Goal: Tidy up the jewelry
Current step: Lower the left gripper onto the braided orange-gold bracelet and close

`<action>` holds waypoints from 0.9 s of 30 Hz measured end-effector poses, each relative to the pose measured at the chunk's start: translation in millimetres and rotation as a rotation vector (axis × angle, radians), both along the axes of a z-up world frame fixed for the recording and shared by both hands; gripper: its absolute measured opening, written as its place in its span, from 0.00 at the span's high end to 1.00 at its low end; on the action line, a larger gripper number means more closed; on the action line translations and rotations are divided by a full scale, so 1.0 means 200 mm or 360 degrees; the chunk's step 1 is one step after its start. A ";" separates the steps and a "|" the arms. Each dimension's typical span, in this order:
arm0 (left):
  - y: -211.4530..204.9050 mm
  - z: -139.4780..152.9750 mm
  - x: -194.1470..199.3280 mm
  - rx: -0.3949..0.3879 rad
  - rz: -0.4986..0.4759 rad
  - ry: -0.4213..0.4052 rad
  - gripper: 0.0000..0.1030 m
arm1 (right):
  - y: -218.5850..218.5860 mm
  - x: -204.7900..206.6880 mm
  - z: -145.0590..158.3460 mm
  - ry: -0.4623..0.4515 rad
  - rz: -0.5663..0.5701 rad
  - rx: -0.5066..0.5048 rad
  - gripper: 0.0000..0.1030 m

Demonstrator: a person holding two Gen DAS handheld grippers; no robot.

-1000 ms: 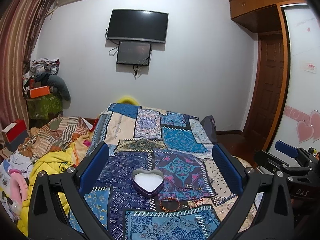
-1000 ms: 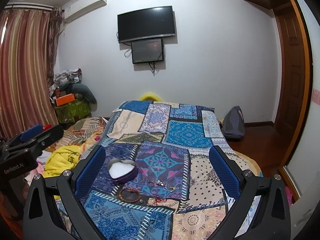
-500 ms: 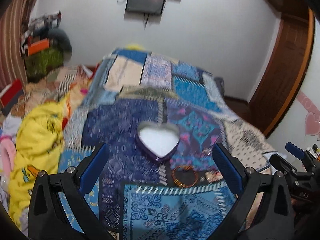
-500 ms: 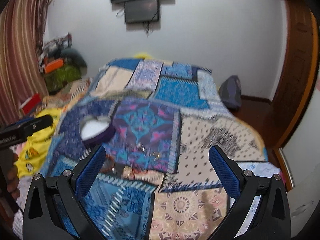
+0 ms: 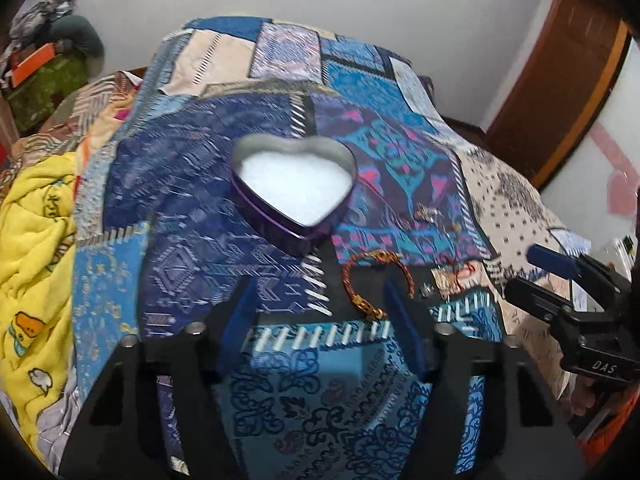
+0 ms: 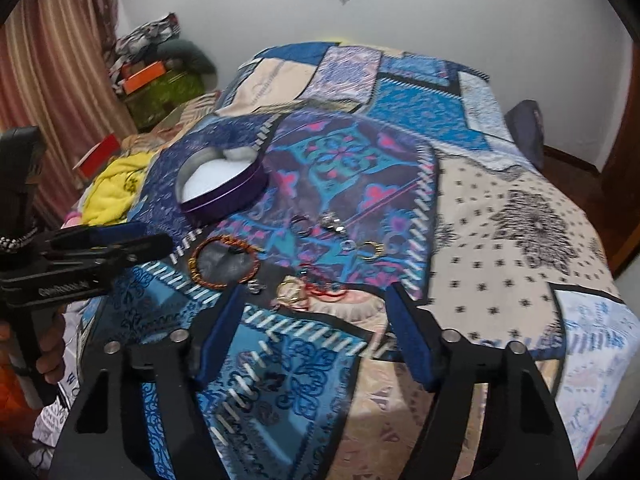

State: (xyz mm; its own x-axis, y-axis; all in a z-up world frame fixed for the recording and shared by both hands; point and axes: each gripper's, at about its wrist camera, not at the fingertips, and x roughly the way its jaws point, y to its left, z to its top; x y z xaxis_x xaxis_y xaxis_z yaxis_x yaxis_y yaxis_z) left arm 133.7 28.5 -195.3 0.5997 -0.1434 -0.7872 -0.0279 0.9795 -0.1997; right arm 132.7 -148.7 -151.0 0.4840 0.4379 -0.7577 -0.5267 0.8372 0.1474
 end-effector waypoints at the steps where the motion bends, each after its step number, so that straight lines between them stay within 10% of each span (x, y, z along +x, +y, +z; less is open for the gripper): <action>1: -0.01 -0.01 0.01 -0.0003 -0.0017 0.0006 0.51 | 0.01 0.01 -0.01 0.0015 0.0019 0.0009 0.41; 5: -0.05 -0.05 0.04 -0.0010 -0.0078 0.0043 0.67 | 0.06 0.04 -0.05 0.0076 0.0090 0.0042 0.54; 27: -0.09 -0.11 0.05 -0.0103 -0.0155 0.0105 0.67 | 0.20 0.09 -0.20 0.0175 0.0248 -0.0023 0.90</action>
